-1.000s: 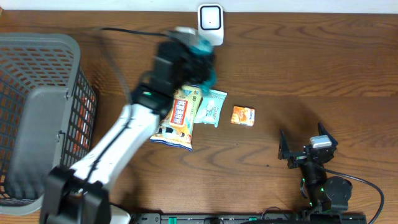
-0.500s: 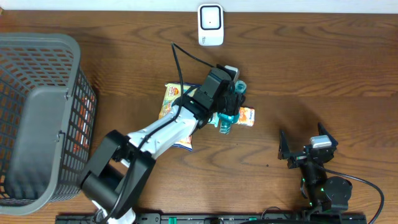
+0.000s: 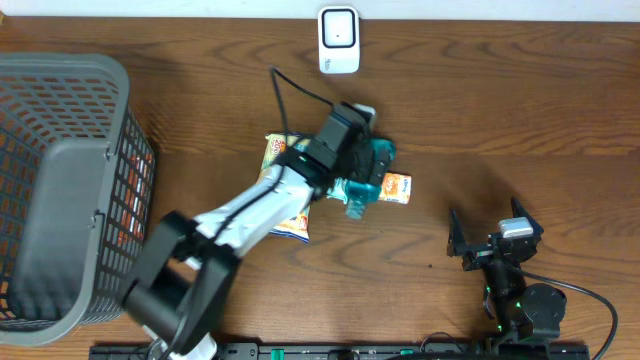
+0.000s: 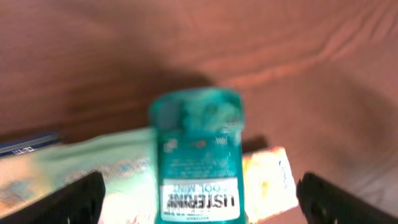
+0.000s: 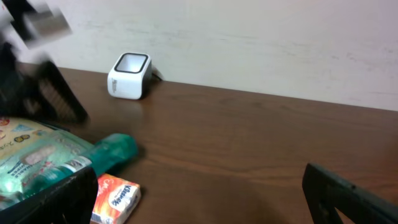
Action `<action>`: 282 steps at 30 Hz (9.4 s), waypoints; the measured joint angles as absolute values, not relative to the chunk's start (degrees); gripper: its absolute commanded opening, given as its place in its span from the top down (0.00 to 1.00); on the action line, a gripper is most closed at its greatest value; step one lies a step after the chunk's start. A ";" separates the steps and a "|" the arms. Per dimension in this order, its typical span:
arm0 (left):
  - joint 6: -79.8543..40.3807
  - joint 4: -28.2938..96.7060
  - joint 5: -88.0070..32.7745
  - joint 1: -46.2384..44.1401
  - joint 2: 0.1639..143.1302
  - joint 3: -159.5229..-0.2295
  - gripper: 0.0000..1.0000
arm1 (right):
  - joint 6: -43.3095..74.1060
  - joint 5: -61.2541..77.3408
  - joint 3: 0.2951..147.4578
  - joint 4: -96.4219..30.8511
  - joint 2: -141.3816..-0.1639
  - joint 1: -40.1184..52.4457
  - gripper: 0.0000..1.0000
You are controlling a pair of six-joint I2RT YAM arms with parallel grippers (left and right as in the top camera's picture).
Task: Scan the item barcode
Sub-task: 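Carry the Listerine bottle over and lay it on the wipe packs, then reach the left gripper back into the basket and grasp the red snack bar, then lift the red snack bar out and set it left of the yellow pack, then retract the left arm and reach the right gripper toward the orange Kleenex pack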
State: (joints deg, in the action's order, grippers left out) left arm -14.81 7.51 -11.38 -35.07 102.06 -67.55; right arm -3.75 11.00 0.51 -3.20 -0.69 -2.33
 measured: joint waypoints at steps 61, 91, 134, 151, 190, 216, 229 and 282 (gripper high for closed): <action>33.52 47.94 -22.24 35.99 104.77 -68.73 0.03 | -3.75 10.94 0.51 -3.22 -0.69 -2.33 0.01; 31.59 39.77 -9.87 29.36 110.50 -73.58 0.02 | -3.75 10.94 0.51 -3.22 -0.69 -2.33 0.01; -2.55 38.37 5.39 35.20 102.85 -69.28 0.02 | -3.75 10.94 0.51 -3.22 -0.69 -2.33 0.01; -12.21 42.65 -3.57 32.93 93.62 -68.58 0.02 | -3.75 10.94 0.51 -3.22 -0.69 -2.33 0.01; -17.89 44.34 6.24 29.65 100.12 -63.07 0.93 | -3.75 10.94 0.51 -3.22 -0.69 -2.33 0.01; -10.33 35.86 -3.64 -1.08 70.28 -82.39 0.93 | -3.75 10.90 0.51 -3.22 -0.69 -2.33 0.01; -9.82 41.98 6.44 -13.41 96.95 -81.01 0.93 | -3.75 10.90 0.51 -3.25 -0.69 -2.33 0.01; 15.22 31.40 17.85 -13.17 47.62 -90.00 0.02 | -3.09 11.40 0.40 -3.09 -0.69 -2.33 0.01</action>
State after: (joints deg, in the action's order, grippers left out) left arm 15.22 31.40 17.85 -13.17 47.62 -90.00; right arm -3.09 11.40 0.40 -3.09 -0.69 -2.33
